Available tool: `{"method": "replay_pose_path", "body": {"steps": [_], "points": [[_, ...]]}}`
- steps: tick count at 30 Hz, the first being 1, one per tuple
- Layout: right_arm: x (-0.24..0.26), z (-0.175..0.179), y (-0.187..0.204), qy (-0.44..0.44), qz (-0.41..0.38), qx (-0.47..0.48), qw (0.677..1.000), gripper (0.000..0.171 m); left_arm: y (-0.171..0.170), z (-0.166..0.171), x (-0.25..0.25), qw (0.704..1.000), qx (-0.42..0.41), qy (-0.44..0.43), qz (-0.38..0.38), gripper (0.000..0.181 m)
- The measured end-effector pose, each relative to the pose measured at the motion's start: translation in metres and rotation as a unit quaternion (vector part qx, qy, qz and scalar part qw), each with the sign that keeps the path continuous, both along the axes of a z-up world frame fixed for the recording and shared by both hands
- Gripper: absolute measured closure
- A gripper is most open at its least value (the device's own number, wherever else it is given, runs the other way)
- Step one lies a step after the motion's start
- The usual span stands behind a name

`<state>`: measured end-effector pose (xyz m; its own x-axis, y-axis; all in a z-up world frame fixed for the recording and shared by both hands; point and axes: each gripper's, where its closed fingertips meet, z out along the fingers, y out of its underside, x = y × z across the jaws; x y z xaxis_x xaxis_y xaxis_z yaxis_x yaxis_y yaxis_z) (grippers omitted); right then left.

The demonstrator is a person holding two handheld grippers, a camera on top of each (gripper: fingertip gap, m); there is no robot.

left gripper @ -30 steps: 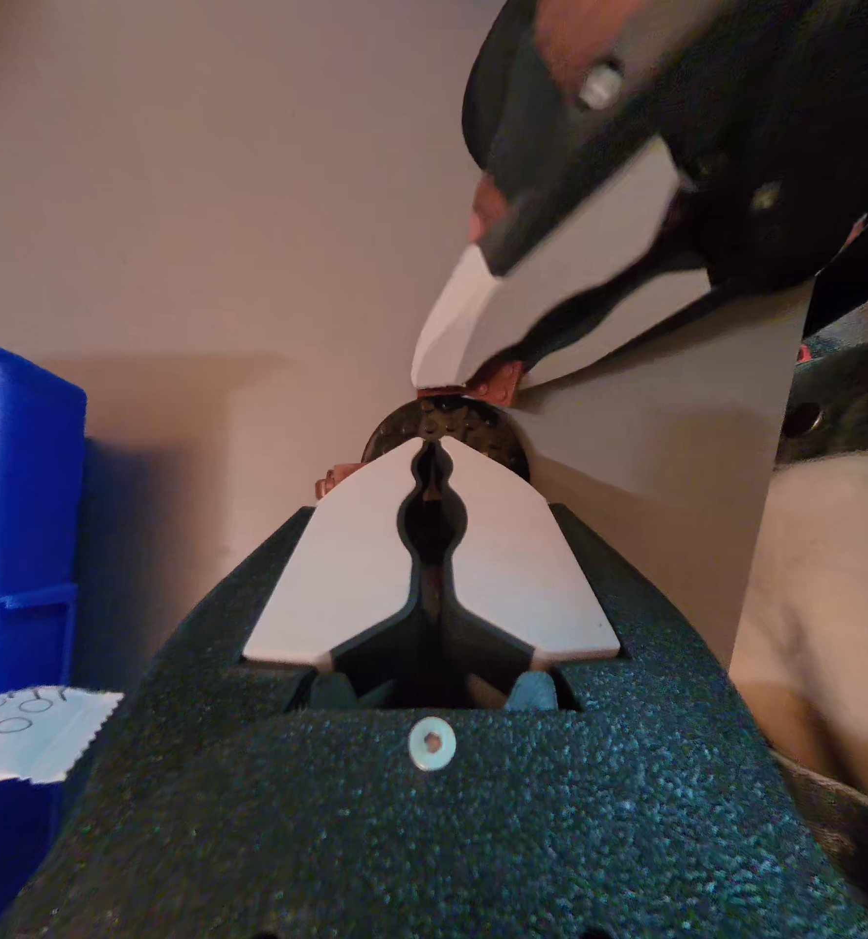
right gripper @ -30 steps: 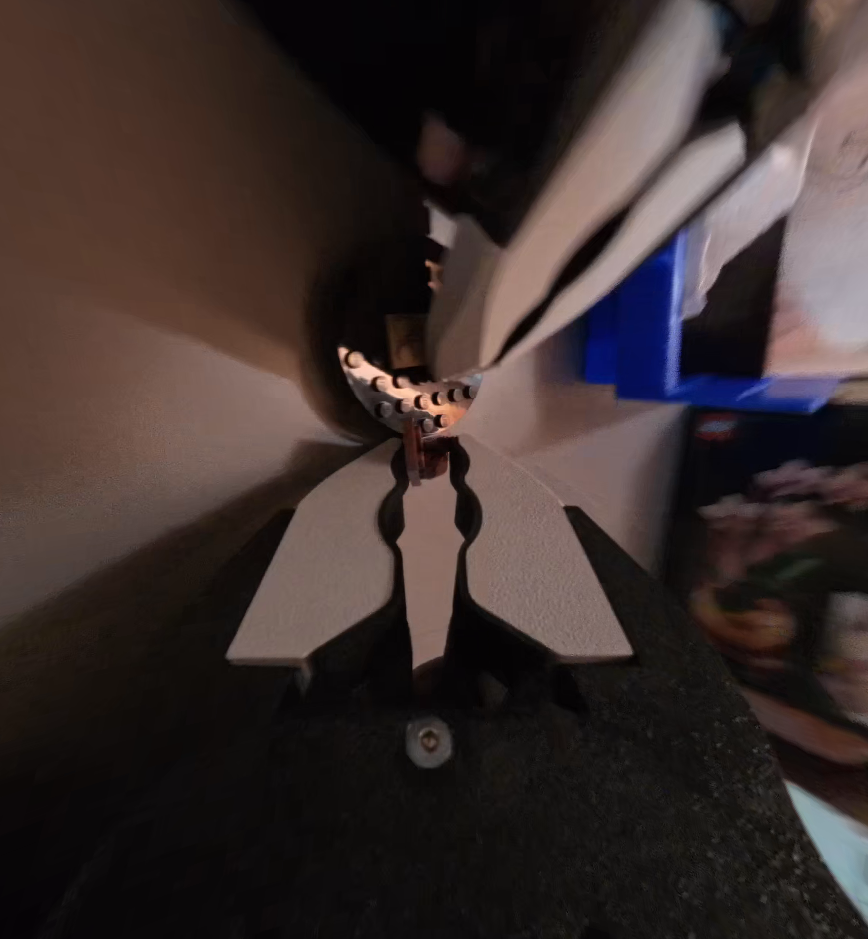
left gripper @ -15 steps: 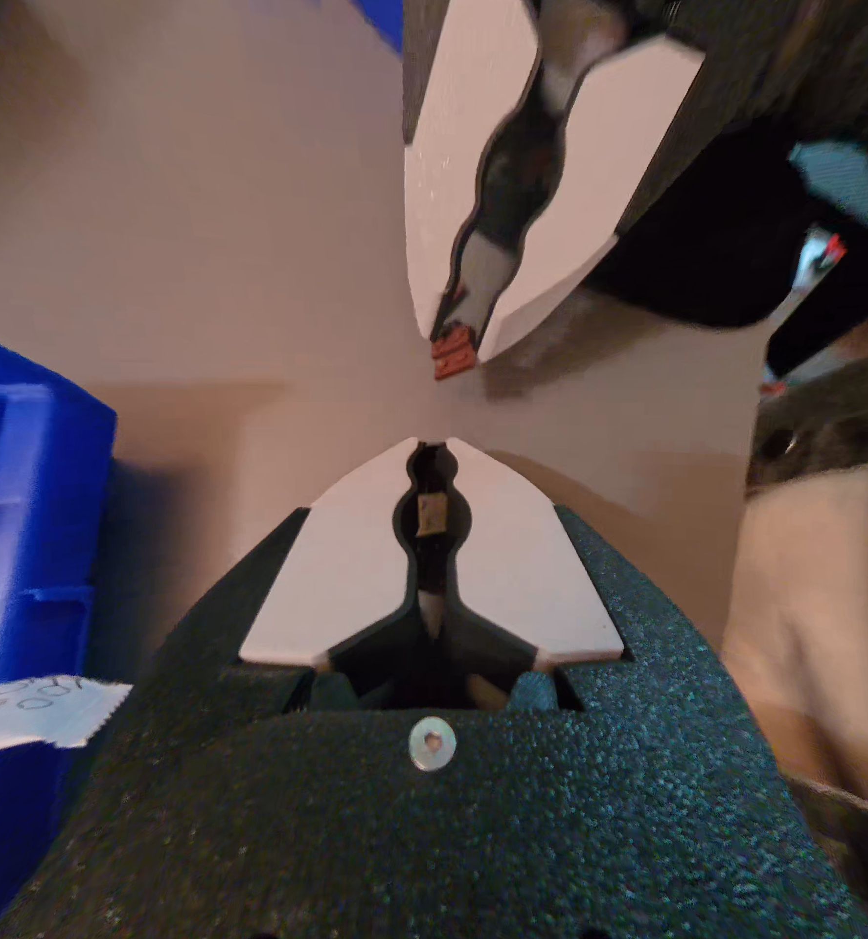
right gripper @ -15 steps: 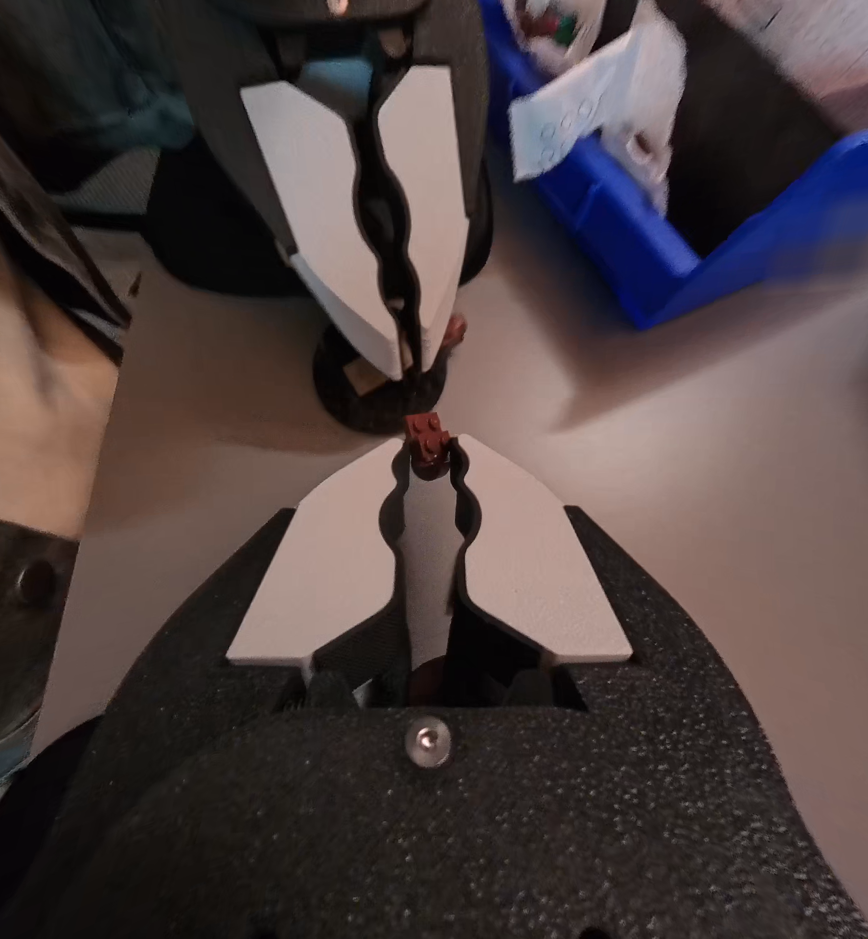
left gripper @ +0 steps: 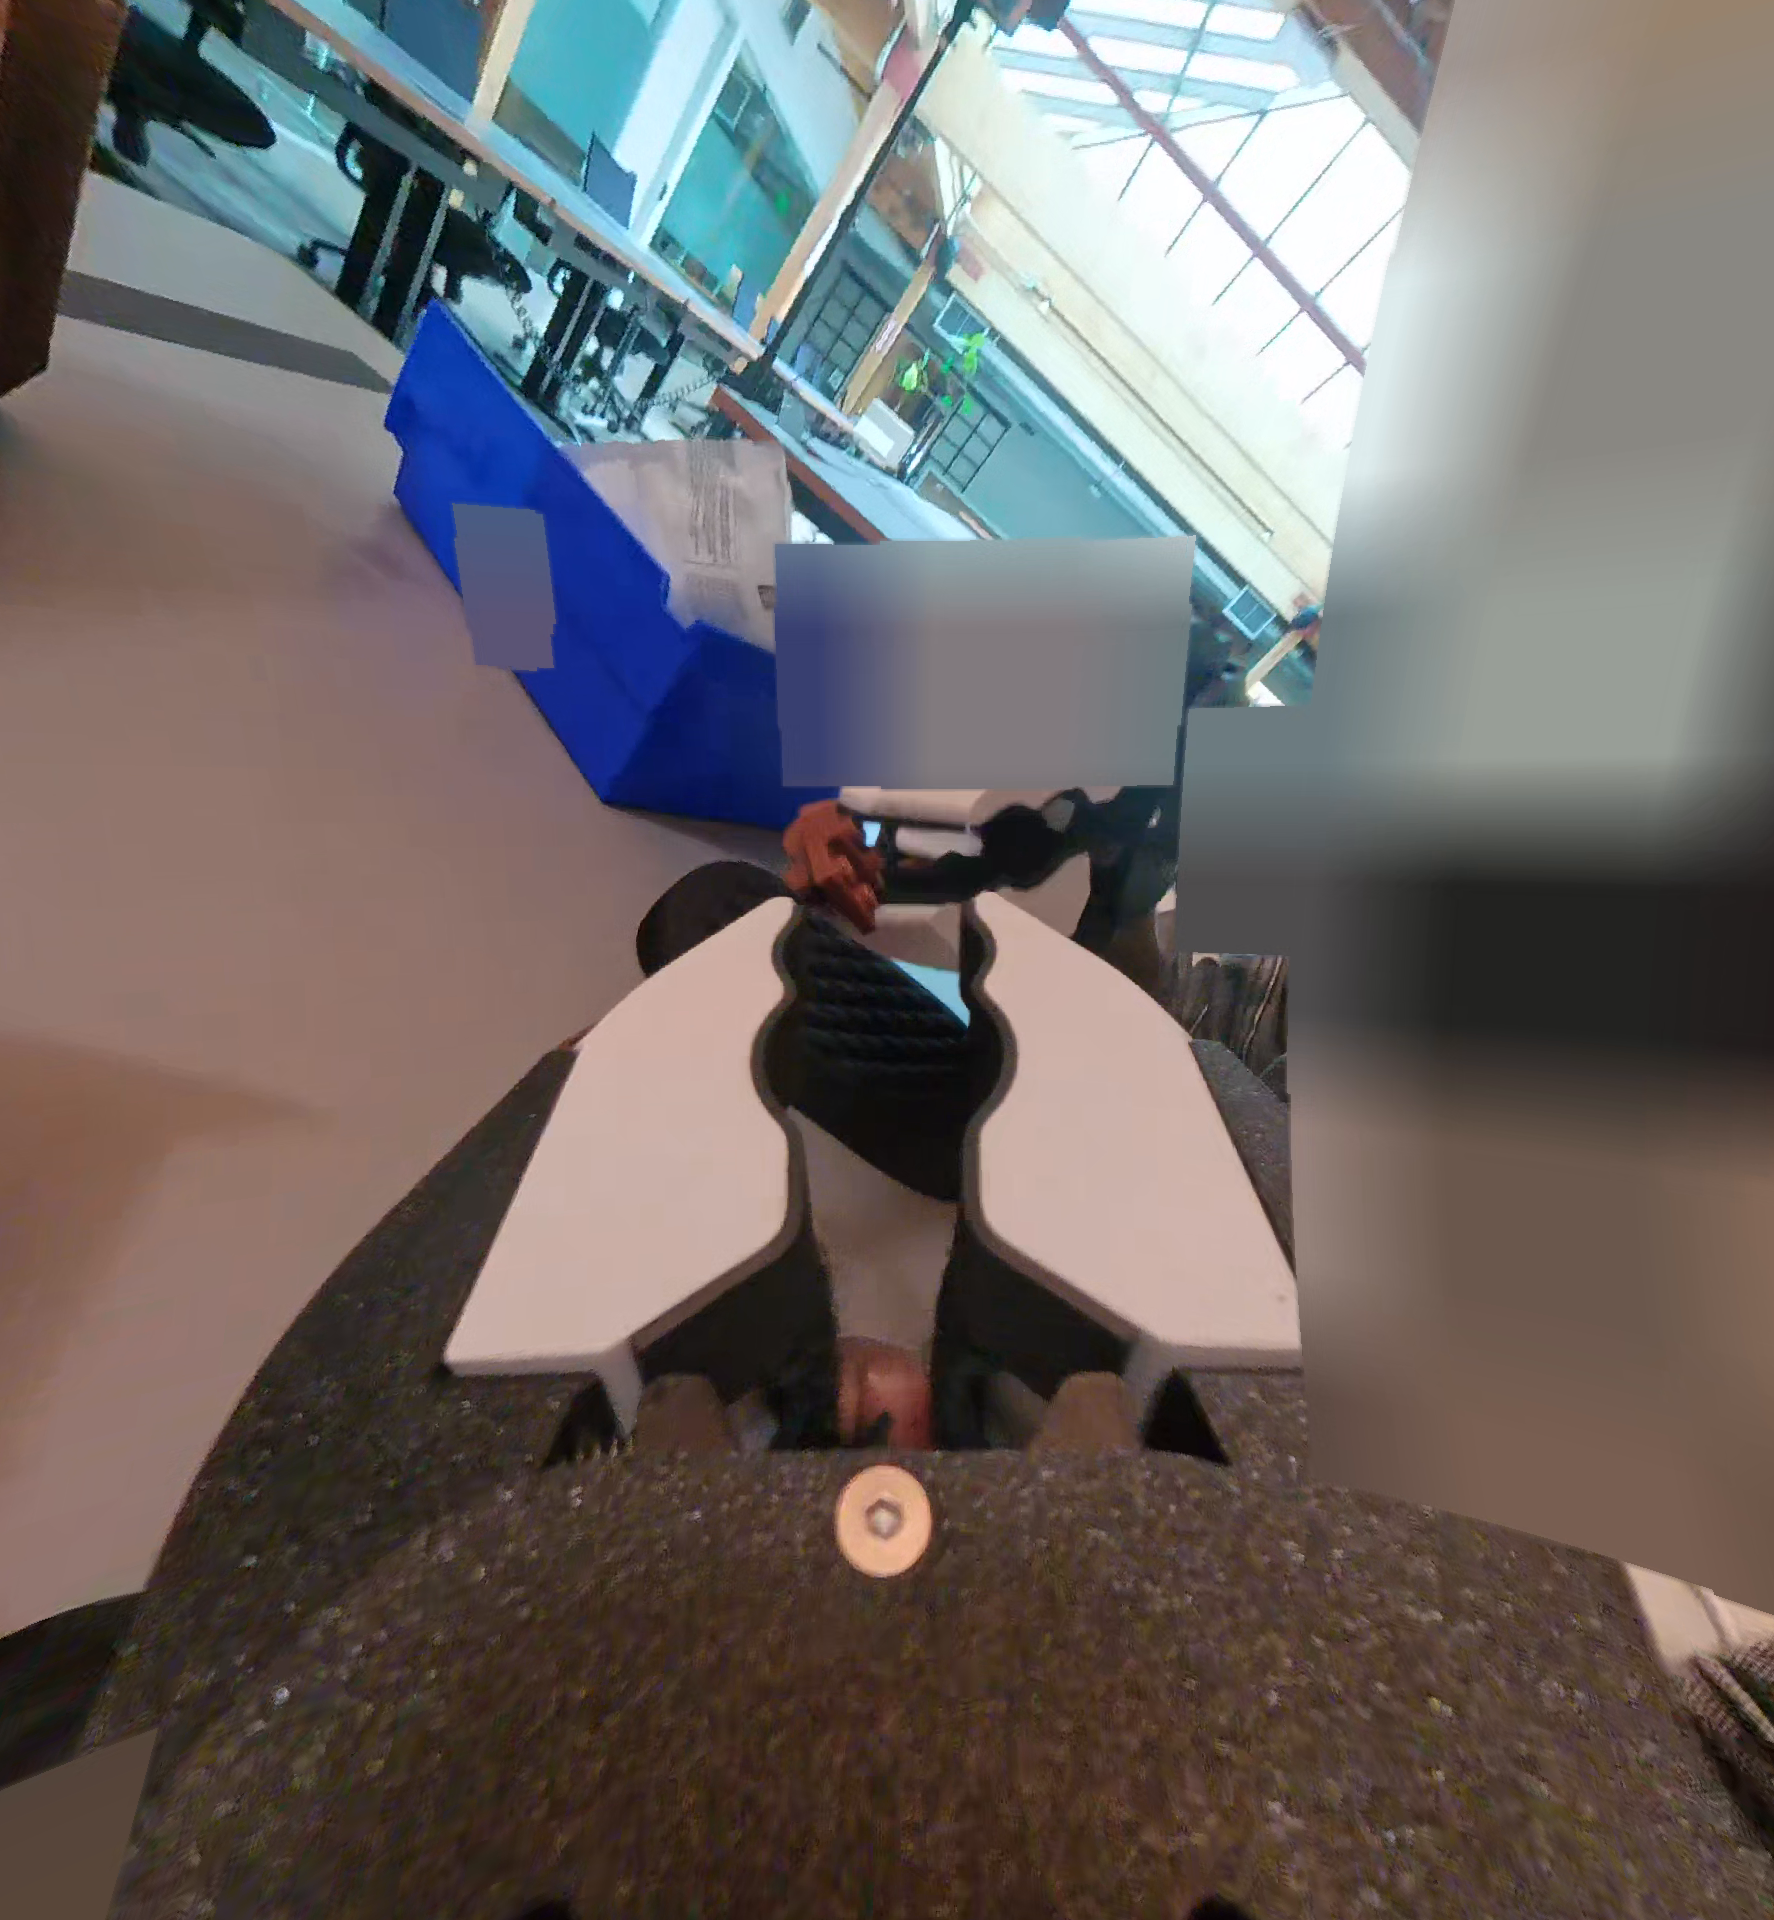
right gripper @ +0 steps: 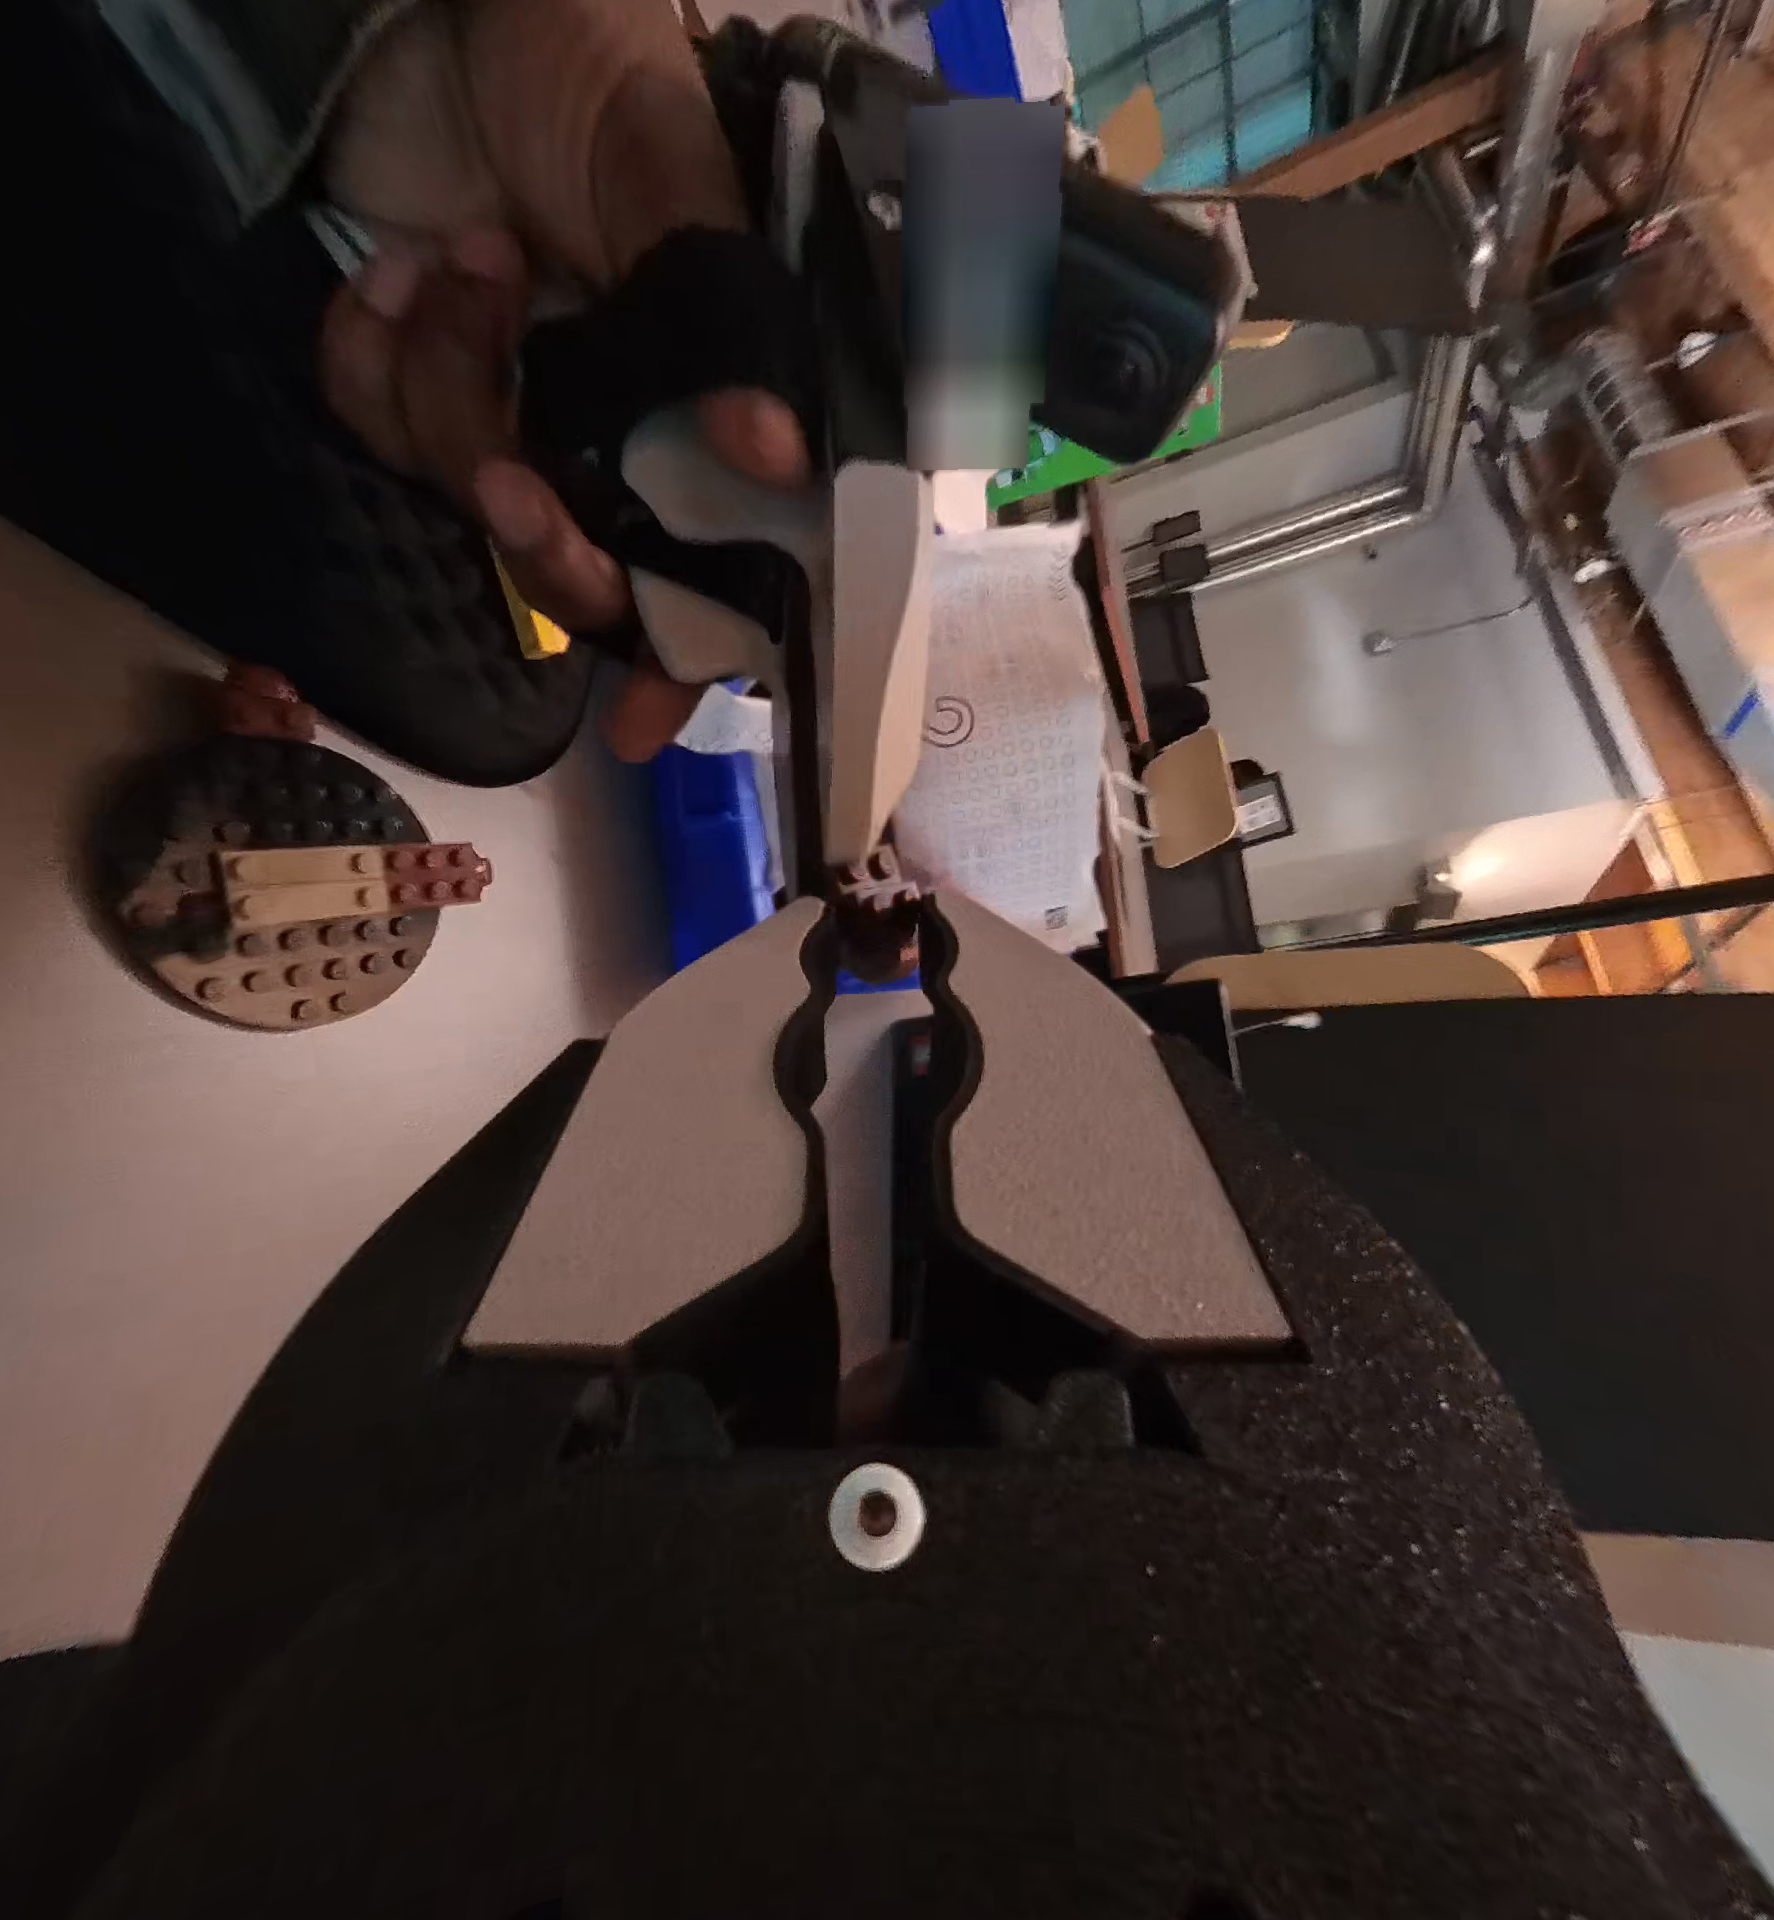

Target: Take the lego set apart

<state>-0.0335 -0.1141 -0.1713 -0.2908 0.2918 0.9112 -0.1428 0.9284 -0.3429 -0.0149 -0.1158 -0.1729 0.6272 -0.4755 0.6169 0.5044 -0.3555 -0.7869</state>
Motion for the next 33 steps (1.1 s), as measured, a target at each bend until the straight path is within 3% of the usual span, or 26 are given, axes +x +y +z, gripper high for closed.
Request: {"method": "replay_pose_path", "body": {"steps": [3,14,16,18,20,23,25,26,29,33], "points": [[0.002,0.007,-0.004,0.021,0.005,0.003,1.0,0.157,-0.002,0.004,-0.003,1.0,0.013,-0.013,0.004,0.169],[0.008,0.014,-0.01,0.051,0.017,0.02,0.998,0.157,-0.005,0.014,-0.002,0.998,0.036,-0.046,-0.007,0.166],[0.01,0.016,-0.012,0.055,0.023,-0.004,0.998,0.156,-0.007,0.017,-0.001,0.998,0.052,-0.038,-0.009,0.167],[0.013,0.024,-0.014,0.042,0.036,-0.096,0.994,0.154,-0.011,0.024,0.0,0.995,0.092,-0.028,-0.012,0.168],[0.018,0.031,-0.01,-0.008,0.057,-0.225,0.973,0.146,-0.018,0.03,-0.002,0.991,0.13,-0.004,-0.013,0.168],[0.03,0.044,-0.01,-0.118,0.124,-0.426,0.888,0.147,-0.025,0.032,0.0,0.987,0.153,0.048,-0.028,0.168],[0.038,0.049,-0.016,-0.179,0.175,-0.48,0.841,0.149,-0.026,0.031,0.003,0.986,0.148,0.072,-0.041,0.168],[0.039,0.049,-0.018,-0.184,0.188,-0.476,0.839,0.151,-0.026,0.032,0.004,0.985,0.146,0.072,-0.047,0.168],[0.032,0.04,-0.019,-0.173,0.173,-0.423,0.872,0.155,-0.026,0.032,0.008,0.984,0.145,0.084,-0.063,0.168],[0.03,0.033,-0.028,-0.224,0.176,-0.446,0.848,0.149,-0.028,0.033,0.014,0.979,0.156,0.11,-0.074,0.169]]}}
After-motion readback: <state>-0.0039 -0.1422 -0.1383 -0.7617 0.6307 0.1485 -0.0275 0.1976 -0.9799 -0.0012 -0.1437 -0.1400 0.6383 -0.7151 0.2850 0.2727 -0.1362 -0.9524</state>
